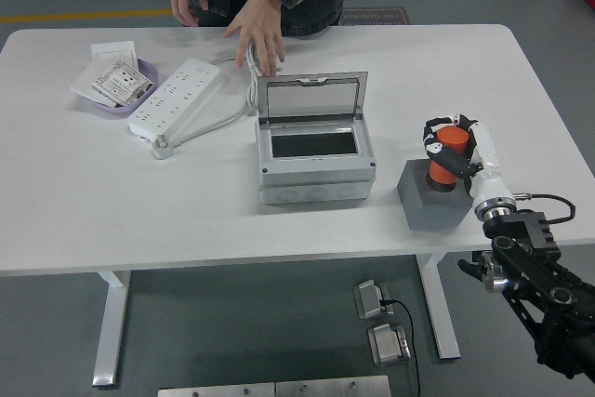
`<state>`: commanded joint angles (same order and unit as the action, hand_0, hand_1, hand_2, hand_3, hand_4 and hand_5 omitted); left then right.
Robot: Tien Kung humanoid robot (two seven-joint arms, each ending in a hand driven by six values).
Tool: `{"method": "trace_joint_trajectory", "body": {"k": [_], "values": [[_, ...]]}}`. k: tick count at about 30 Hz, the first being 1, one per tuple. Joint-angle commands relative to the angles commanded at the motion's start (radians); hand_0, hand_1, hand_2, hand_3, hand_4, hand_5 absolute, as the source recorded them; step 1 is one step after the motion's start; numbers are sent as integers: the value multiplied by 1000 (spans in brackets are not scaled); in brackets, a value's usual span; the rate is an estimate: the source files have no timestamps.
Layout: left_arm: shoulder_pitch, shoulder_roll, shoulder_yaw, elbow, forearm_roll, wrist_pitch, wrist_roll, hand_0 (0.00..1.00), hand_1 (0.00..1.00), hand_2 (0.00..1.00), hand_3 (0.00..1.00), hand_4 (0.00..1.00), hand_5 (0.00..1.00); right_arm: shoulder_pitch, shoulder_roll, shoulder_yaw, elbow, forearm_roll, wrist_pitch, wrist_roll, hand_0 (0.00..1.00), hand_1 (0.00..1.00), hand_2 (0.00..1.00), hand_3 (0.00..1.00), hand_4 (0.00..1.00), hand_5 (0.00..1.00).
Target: Pick up the cylinder from the cube,place it in the box,flap close box
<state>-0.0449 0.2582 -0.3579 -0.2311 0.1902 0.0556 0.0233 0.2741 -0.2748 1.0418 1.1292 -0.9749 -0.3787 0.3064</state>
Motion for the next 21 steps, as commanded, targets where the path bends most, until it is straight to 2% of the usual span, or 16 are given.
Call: {"method": "trace_joint_trajectory", "body": {"k": [7,11,14,15,17,21], "values": [[0,1,8,1,-5,-1,1,634,663,663,732,773,195,8,-6,-7,20,-17,-8,-10,285,240,253,206,2,2],[0,2,15,4,-12,-2,1,635,663,664,733,777,199,30,-17,-37,48,-86,-36,-43,295,241,254,204,2,2],[2,3,29,9,-27,-3,2,635,663,664,733,777,199,66,-32,-81,76,-165,-55,-97,295,241,254,204,2,2],[3,3,33,11,-32,-4,2,636,663,666,734,780,213,78,-37,-95,83,-190,-59,-113,252,230,255,204,2,2],[5,4,44,14,-43,-5,4,636,663,666,734,780,213,111,-46,-132,95,-254,-68,-153,252,230,255,204,2,2],[9,7,78,24,-81,-10,9,636,663,666,734,780,213,190,-55,-213,96,-399,-62,-243,252,230,255,204,2,2]]}}
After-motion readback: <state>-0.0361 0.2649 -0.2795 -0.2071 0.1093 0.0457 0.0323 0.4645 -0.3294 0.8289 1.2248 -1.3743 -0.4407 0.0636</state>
